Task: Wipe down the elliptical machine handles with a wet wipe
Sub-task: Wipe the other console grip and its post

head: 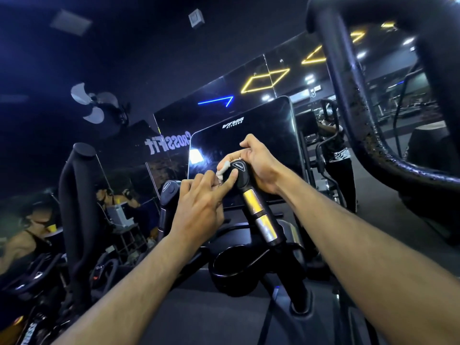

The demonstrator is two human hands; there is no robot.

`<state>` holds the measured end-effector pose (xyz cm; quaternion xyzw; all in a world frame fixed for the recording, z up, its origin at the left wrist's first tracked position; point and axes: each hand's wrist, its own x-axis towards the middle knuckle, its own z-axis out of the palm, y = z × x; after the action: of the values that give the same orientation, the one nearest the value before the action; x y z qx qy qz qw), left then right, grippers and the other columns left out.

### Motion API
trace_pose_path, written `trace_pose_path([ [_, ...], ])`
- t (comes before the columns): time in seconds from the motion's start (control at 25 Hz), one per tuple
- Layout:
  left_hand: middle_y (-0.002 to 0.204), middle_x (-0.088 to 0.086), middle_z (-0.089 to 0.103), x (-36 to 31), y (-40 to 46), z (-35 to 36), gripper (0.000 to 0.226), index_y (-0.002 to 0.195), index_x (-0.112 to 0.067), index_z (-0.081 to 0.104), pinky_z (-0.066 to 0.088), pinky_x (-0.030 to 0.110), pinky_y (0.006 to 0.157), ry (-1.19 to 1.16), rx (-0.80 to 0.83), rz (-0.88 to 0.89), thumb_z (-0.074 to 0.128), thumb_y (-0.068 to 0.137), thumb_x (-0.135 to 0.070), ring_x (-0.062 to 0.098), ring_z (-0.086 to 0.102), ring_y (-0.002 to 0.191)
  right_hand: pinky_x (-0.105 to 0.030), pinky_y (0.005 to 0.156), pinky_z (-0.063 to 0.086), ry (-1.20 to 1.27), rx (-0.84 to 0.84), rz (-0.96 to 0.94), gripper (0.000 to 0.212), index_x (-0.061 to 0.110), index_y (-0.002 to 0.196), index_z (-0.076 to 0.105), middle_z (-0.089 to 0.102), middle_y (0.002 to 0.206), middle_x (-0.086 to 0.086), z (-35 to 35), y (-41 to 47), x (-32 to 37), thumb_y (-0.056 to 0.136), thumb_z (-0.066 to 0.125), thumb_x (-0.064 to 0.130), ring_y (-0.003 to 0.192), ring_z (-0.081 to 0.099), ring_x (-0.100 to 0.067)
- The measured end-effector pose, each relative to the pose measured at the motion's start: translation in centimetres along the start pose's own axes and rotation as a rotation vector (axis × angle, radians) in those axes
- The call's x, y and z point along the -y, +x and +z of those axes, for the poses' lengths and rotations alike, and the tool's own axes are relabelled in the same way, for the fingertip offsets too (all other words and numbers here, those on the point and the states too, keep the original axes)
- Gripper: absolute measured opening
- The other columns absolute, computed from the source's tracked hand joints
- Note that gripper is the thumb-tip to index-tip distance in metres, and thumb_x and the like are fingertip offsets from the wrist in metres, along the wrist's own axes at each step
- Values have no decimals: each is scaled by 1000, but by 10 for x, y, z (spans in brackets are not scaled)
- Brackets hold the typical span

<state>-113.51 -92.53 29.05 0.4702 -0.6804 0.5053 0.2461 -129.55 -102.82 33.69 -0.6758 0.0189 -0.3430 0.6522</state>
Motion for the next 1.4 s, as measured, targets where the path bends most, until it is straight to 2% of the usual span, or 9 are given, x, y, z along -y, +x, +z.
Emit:
trace_pose_path([
  [0.28, 90, -1, 45, 10, 5, -11, 66, 142, -23, 65, 40, 41, 76, -17, 83, 37, 43, 81, -7, 19, 40, 82, -32, 57, 49, -60, 40, 134, 68, -9, 89, 63, 53, 79, -26, -1, 12, -3, 89, 25, 47, 54, 54, -34],
  [0.56, 91, -6, 33, 20, 13, -21, 71, 141, -27, 66, 31, 37, 79, -39, 173, 87, 74, 78, 5, 6, 21, 84, -28, 47, 45, 155, 15, 187, 75, 1, 74, 62, 50, 62, -13, 6, -20, -27, 96, 29, 64, 50, 46, -25],
  [0.72, 91, -4, 34, 18, 10, -23, 71, 140, -24, 67, 38, 42, 77, -70, 179, 67, 37, 78, -7, 8, 23, 83, -32, 51, 49, 178, -94, 81, 82, -2, 87, 62, 53, 64, -12, 12, -46, -48, 101, 20, 67, 53, 47, -26],
  [0.88, 104, 4, 48, 22, 8, -23, 75, 140, -25, 67, 35, 39, 84, -76, 197, 72, 30, 75, -17, 16, 42, 94, -38, 60, 52, 49, -249, -9, 77, 2, 92, 64, 57, 75, -17, 19, -73, -68, 102, 23, 66, 60, 51, -28],
  [1.08, 152, 7, 54, 21, 4, -9, 75, 143, -13, 64, 40, 33, 104, -177, 127, 116, 33, 76, -3, 23, 52, 135, -57, 86, 52, -112, -514, -47, 57, 16, 97, 73, 72, 89, -15, 22, -124, -113, 100, 31, 54, 80, 65, -34],
  [1.16, 153, 10, 54, 17, -1, -2, 75, 144, -5, 61, 37, 26, 117, -251, 85, 107, 37, 74, 8, 22, 51, 142, -45, 103, 49, -414, -652, -150, 48, 27, 120, 70, 74, 109, 2, 31, -140, -124, 101, 28, 42, 105, 67, -10],
  [1.24, 154, 10, 54, 10, -5, 5, 77, 144, -3, 60, 40, 32, 119, -304, 46, 57, 42, 72, 18, 22, 52, 143, -21, 116, 33, -640, -685, -271, 55, 23, 149, 49, 56, 144, 12, 45, -151, -129, 100, 27, 37, 134, 44, 8],
  [1.32, 154, 8, 55, 5, -8, 10, 77, 144, -4, 61, 45, 38, 116, -341, 0, 9, 45, 73, 22, 20, 52, 143, -11, 117, 22, -763, -670, -330, 57, 15, 157, 33, 40, 157, 11, 48, -152, -134, 100, 31, 22, 143, 30, 11],
  [1.4, 153, 7, 56, 2, -9, 14, 74, 143, -5, 62, 46, 37, 115, -351, -41, -1, 46, 75, 22, 19, 54, 141, -16, 120, 21, -828, -641, -362, 55, 14, 158, 28, 35, 160, 11, 43, -145, -128, 104, 33, 11, 146, 27, 6],
])
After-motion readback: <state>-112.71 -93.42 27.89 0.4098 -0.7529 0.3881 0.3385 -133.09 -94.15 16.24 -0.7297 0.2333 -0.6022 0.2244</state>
